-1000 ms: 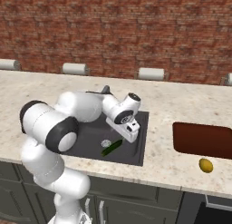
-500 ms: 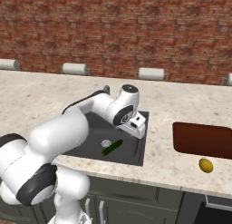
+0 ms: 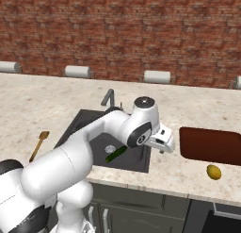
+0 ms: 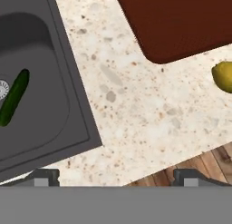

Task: Pick up all produce items and place them in the sink. Turn on the sink faucet to wash them. Then turn the sink off and put them in the tray.

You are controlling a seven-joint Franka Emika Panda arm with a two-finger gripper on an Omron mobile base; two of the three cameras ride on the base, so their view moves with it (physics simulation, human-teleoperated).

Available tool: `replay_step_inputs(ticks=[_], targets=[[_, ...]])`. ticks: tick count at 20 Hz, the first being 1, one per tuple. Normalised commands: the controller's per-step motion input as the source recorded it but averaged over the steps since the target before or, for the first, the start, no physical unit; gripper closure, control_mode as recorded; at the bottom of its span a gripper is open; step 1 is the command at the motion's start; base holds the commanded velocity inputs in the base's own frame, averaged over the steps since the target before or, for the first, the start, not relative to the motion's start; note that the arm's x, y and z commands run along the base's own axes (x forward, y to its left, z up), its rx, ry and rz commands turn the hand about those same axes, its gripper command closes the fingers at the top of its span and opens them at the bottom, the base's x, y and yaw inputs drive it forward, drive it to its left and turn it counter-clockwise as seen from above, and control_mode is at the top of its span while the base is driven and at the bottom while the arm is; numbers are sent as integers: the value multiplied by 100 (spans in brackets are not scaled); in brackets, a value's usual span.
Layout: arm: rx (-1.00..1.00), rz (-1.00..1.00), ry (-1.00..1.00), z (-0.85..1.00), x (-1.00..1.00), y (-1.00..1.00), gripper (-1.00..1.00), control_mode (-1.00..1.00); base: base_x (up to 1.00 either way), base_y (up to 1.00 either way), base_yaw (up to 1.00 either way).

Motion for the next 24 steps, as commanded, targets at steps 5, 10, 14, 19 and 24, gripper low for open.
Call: replay_step_inputs(ticks=[5, 10, 14, 19, 24], targets=[[-6, 0, 0, 34, -15, -100, -100, -100, 0, 0, 0], [-3, 0, 7, 10, 3, -92, -100, -100, 0, 0, 0], [0, 0, 3, -2, 0, -96, -100, -100, 0, 0, 0], [0, 0, 9, -32, 5, -73, -100, -100, 0, 0, 0], [-1, 0, 8, -65, 24, -15, -100, -100, 0, 0, 0]])
